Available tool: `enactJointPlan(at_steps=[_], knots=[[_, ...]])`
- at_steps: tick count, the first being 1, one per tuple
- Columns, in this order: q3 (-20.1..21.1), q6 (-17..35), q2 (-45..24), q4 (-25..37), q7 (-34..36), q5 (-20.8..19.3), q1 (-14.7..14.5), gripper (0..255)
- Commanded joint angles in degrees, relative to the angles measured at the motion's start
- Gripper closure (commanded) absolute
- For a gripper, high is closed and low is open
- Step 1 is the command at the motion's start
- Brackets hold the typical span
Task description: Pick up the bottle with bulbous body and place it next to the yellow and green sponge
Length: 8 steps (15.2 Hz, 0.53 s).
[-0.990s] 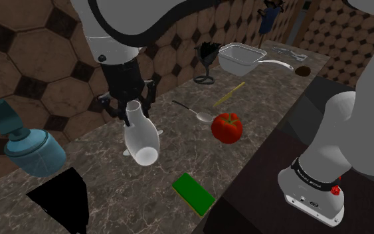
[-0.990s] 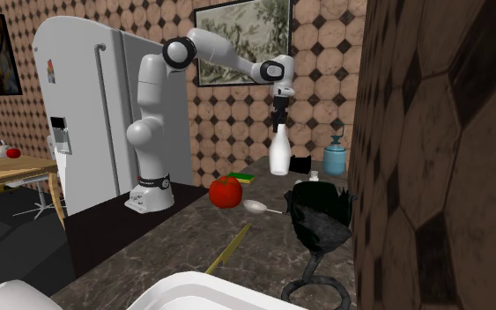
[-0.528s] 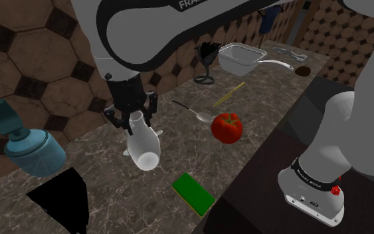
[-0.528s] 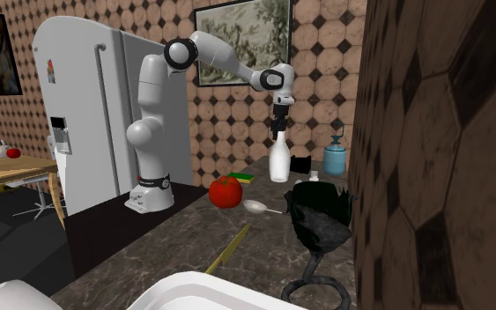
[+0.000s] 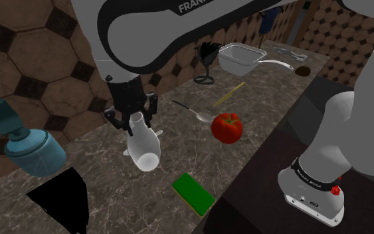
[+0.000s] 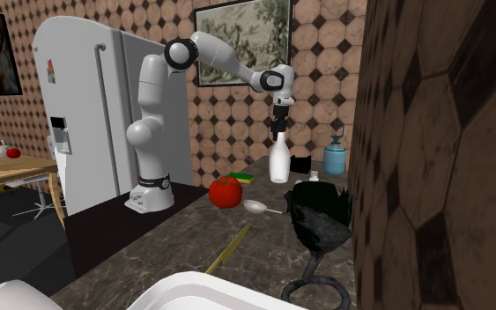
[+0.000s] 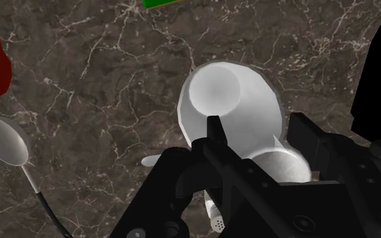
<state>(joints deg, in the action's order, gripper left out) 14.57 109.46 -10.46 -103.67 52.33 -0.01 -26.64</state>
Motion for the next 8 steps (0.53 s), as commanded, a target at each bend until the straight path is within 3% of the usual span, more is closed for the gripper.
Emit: enactJointPlan(at_steps=[1,6,8], knots=[[0.0,0.0,0.0,0.0,0.0,0.0,0.0,0],[0.0,0.0,0.0,0.0,0.0,0.0,0.0,0],[0.0,-3.7,0.5,3.3,-0.1,0.1,0.1,0]])
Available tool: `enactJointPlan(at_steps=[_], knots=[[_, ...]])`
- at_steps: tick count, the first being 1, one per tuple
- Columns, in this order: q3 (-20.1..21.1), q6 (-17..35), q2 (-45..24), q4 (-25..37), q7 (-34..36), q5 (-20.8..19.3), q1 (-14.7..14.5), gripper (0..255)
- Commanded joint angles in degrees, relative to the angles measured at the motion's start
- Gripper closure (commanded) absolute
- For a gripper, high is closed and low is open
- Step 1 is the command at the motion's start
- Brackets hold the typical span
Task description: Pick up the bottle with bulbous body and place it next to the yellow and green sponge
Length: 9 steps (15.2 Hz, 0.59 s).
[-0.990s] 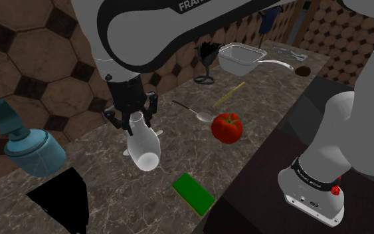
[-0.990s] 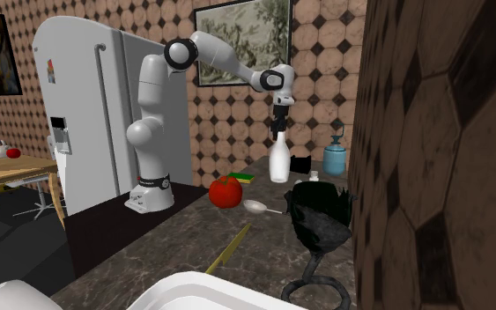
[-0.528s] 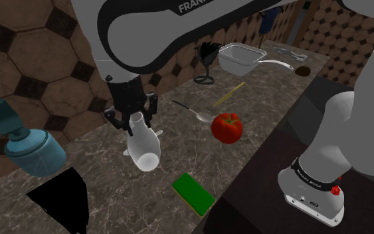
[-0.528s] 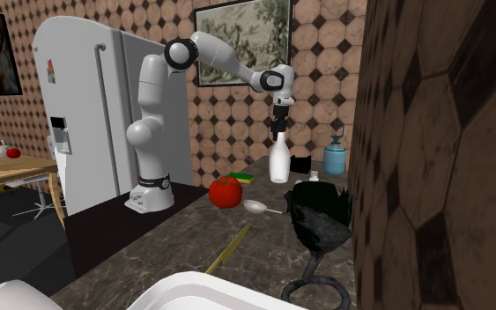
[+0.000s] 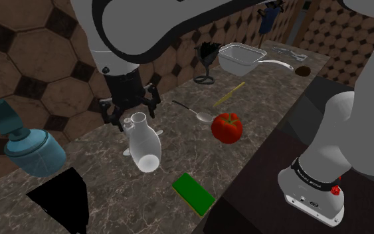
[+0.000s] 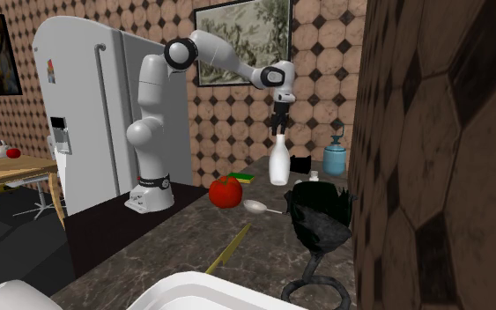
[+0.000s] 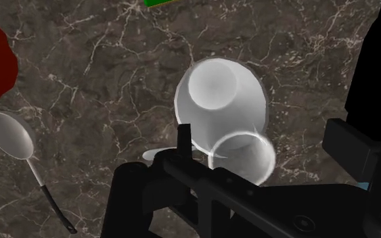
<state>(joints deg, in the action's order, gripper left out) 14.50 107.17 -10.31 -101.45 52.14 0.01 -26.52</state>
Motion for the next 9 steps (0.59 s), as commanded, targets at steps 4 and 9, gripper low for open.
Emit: enactJointPlan(at_steps=[4,9], knots=[[0.1,-4.8,0.5,4.3,0.1,0.1,0.0,0],[0.1,-4.8,0.5,4.3,0.1,0.1,0.0,0]])
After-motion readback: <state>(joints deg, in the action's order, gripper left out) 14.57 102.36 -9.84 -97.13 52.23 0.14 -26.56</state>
